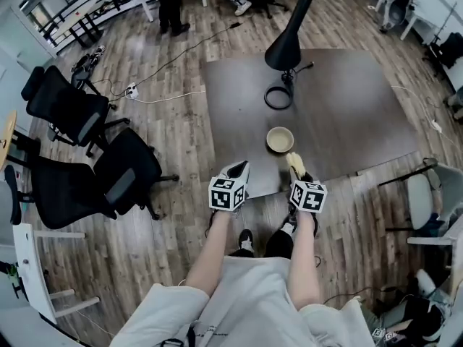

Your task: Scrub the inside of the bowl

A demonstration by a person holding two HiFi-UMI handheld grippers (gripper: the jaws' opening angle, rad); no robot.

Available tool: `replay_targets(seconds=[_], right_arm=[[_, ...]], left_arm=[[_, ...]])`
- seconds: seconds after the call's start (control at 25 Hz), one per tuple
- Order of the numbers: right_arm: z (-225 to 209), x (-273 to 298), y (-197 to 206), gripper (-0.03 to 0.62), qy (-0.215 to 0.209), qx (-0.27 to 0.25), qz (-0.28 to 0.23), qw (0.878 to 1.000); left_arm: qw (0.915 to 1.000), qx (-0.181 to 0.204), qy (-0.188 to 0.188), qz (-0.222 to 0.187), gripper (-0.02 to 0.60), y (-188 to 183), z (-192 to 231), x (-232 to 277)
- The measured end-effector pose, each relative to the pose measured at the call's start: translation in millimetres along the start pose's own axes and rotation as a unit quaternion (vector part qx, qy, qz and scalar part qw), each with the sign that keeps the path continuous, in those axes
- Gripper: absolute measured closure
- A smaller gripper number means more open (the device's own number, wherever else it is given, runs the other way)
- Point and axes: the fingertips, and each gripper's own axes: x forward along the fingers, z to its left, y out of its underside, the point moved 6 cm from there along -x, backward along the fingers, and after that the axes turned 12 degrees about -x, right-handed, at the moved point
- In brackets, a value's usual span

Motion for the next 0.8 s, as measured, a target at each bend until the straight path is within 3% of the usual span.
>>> replay_targets(seconds=[0.08, 0.12, 0.36, 0.52, 0.8], right_arm=[[15.4, -10.6, 1.7, 0.467, 0.001, 0.017, -0.007, 1.0], [21.9, -14.6, 4.2, 0.467, 0.004, 0.018, -0.009, 1.0], [42.3, -31.5, 23.5, 0.467, 0.017, -0.017, -0.014, 1.0], [46.3, -40.5, 32.1, 0.47, 0.021, -0.025, -0.013, 0.999], [47.1, -52.3, 38.1, 0.473, 0.027, -0.057, -0.004, 0.998]], left_arm=[[0.9989, -0.044, -0.001, -0.019, 0.581, 3.3, -4.7, -9.3], [0.9987, -0.048, -0.003, -0.019, 0.581, 7.2, -8.3, -12.6], [0.9973, 0.067, -0.024, 0.017, 0.581, 27.1, -29.8, -17.0], [0.9949, 0.095, -0.022, 0.028, 0.581, 29.1, -37.0, -18.7], [0.9948, 0.098, -0.009, 0.025, 0.581, 40.7, -49.6, -13.4]])
